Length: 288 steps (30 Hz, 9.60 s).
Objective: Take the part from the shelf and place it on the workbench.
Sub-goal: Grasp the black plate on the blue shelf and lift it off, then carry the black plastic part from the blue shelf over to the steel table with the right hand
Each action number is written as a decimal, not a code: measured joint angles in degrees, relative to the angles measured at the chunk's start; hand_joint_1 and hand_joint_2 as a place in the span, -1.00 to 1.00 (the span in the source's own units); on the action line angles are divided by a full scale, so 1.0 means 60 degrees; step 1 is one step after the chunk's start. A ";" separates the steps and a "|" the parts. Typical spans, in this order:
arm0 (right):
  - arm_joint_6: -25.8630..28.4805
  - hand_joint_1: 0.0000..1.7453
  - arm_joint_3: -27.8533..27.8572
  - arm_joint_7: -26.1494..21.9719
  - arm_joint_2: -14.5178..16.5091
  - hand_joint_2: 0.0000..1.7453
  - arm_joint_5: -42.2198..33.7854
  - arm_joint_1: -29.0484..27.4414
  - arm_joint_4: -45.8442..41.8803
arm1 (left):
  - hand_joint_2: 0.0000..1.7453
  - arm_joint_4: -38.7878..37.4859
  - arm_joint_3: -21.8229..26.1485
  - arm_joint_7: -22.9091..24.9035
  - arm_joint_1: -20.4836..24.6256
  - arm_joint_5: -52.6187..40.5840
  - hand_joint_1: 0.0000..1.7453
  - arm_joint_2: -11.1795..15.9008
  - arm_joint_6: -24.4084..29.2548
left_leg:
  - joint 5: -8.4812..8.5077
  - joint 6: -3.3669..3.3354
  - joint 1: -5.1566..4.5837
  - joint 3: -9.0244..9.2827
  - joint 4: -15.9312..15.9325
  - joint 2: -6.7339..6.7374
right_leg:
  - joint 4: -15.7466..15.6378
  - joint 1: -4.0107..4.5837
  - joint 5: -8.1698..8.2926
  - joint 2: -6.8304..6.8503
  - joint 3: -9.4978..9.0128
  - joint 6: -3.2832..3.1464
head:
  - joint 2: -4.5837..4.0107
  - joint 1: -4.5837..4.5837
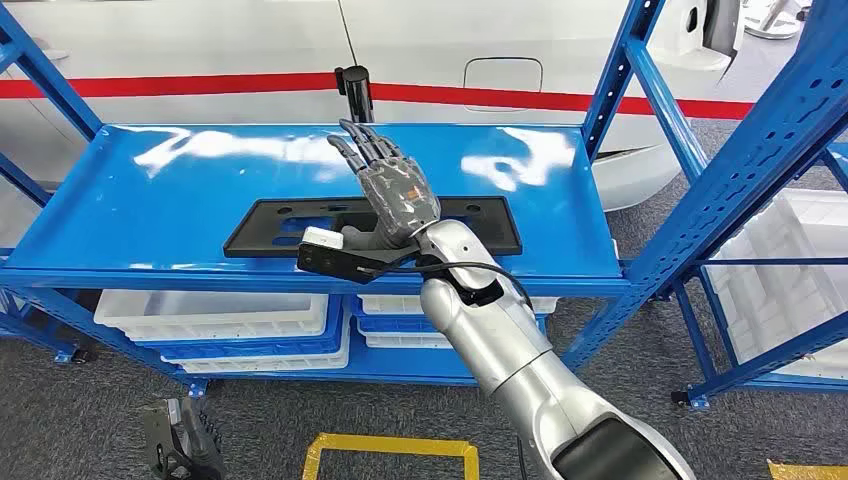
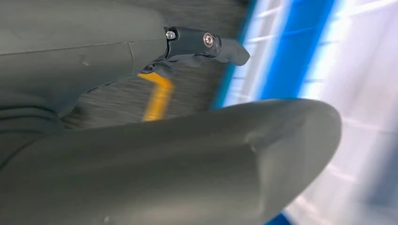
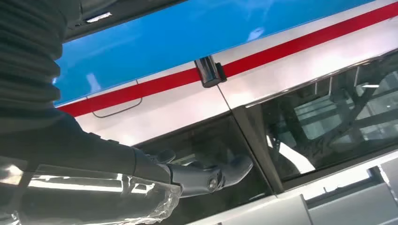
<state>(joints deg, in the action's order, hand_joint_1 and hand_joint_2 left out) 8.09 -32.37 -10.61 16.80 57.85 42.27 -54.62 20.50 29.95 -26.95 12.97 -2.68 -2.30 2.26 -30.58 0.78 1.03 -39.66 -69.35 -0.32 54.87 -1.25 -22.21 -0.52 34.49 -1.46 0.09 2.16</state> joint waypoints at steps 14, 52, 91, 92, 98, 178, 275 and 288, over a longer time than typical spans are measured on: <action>-0.0444 -1.00 -0.0891 -0.0054 -0.0020 1.00 -0.0448 -0.0981 -0.1250 | -1.00 -0.1367 -0.0380 0.7194 -0.1383 -0.1746 -1.00 0.0032 0.1421 | 0.1260 -0.0089 -0.0078 0.0905 0.2179 -0.0042 | 0.0073 0.0169 -0.0305 -0.0035 -0.0187 0.0163 | 0.0000 -0.0028; 0.1390 -1.00 -0.0976 0.1442 0.0592 1.00 0.1973 -0.0047 0.2350 | -1.00 -0.1449 0.0226 0.5656 -0.1508 -0.1337 -1.00 -0.0160 0.1536 | 0.1269 -0.0226 -0.0079 0.0894 0.2176 -0.0046 | 0.0063 0.0063 -0.0289 -0.0012 -0.0179 0.0303 | 0.0000 -0.0026; 0.1230 1.00 0.0182 0.1878 0.0505 1.00 0.2837 -0.0078 0.2932 | -1.00 -0.1449 0.0564 0.5292 -0.1479 -0.1672 -1.00 -0.0177 0.1582 | 0.1268 -0.0226 -0.0080 0.0895 0.2176 -0.0047 | 0.0063 0.0062 -0.0289 -0.0012 -0.0177 0.0303 | 0.0000 -0.0025; 0.1222 1.00 0.0199 0.1897 0.0490 1.00 0.2866 -0.0102 0.2917 | -1.00 -0.1449 0.0564 0.5262 -0.1478 -0.1702 -1.00 -0.0177 0.1573 | 0.1268 -0.0226 -0.0080 0.0895 0.2176 -0.0047 | 0.0063 0.0062 -0.0289 -0.0012 -0.0178 0.0303 | 0.0000 -0.0025; 0.1152 1.00 0.0302 0.2111 0.0351 1.00 0.3349 -0.0328 0.2709 | -1.00 -0.1449 0.0564 0.5131 -0.1469 -0.1899 -1.00 -0.0177 0.1482 | 0.1268 -0.0226 -0.0080 0.0895 0.2176 -0.0046 | 0.0063 0.0062 -0.0289 -0.0012 -0.0178 0.0303 | 0.0000 -0.0025; 0.0976 1.00 0.1873 0.0461 -0.1562 1.00 -0.2352 -0.2538 -0.5562 | 1.00 -0.1435 0.1755 0.2029 -0.1479 -0.2649 -1.00 -0.0469 0.0330 | 0.1254 -0.0540 -0.0087 0.0972 0.2231 -0.0028 | 0.0138 0.0030 -0.0405 0.0024 -0.0195 0.0476 | 0.0000 -0.0030; 0.1766 1.00 0.1859 0.0186 -0.2667 1.00 -0.2484 -0.0851 -0.3314 | 1.00 -0.1288 0.2000 0.0470 -0.0600 -0.2642 -1.00 -0.0630 -0.0303 | 0.1643 -0.0831 -0.0152 0.0790 0.2486 0.0140 | 0.2819 -0.0004 -0.1405 0.0098 0.1237 0.0433 | 0.0000 -0.0133; 0.1783 1.00 0.1781 0.0166 -0.2618 1.00 -0.2473 -0.0786 -0.2922 | 1.00 -0.1299 0.2123 0.0300 -0.0721 -0.2560 -1.00 -0.0666 -0.0276 | 0.1091 -0.0190 0.0029 -0.0864 0.0761 0.0120 | 0.0436 -0.0054 -0.1008 0.0112 -0.0649 0.0171 | 0.0000 -0.0109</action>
<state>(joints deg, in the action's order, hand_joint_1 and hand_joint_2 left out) 18.79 -21.69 -9.62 1.09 43.01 37.56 -72.16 12.70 42.68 -25.15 8.65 -18.04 -6.30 0.61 -24.04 -0.36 1.20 -44.85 -64.79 0.40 57.49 -1.57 -28.26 0.15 30.59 -0.43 0.09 1.51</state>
